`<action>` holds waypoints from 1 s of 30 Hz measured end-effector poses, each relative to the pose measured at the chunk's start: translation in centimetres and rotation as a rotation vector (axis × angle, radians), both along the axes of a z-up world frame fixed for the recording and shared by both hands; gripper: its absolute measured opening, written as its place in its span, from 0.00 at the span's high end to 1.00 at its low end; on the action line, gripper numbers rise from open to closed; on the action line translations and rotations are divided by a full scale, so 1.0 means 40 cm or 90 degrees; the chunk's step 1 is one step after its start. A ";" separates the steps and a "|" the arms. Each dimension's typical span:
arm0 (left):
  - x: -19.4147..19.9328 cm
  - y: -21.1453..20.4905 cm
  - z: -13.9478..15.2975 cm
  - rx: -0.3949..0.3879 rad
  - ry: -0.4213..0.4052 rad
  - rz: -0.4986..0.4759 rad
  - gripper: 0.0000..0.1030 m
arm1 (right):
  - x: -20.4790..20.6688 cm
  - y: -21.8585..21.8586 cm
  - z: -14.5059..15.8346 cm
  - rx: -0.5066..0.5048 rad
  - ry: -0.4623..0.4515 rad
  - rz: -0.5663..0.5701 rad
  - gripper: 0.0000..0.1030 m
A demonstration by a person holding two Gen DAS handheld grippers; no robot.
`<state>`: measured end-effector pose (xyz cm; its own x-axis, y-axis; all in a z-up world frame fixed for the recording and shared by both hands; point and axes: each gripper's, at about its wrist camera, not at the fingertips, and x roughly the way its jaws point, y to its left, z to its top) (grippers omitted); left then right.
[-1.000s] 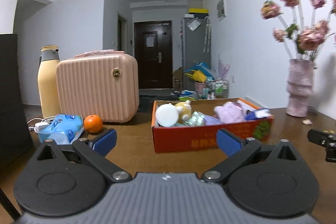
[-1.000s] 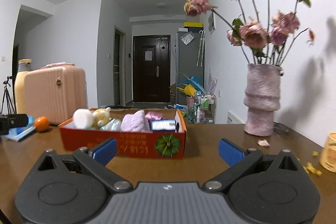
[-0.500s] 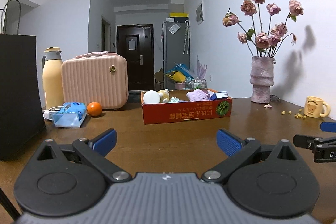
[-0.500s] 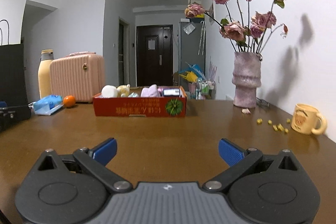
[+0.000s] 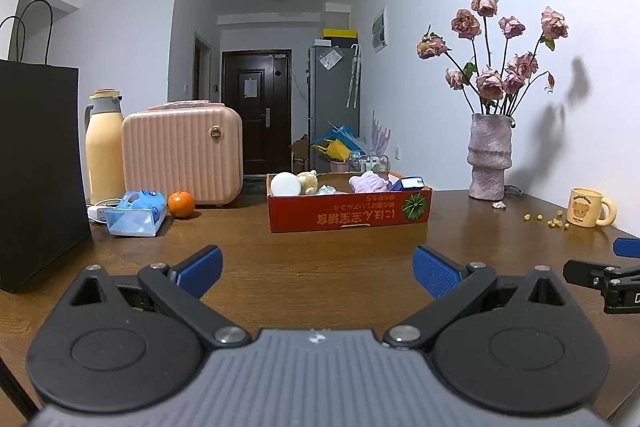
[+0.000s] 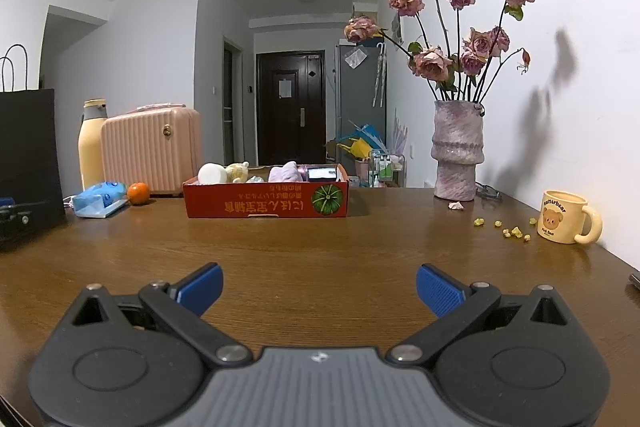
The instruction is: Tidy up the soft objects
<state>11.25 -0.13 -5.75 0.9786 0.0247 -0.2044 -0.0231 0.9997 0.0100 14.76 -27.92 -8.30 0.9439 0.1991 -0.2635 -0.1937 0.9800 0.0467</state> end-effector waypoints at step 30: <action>0.004 0.005 -0.005 -0.004 0.002 -0.011 0.00 | -0.004 0.012 0.007 -0.010 -0.007 0.004 0.00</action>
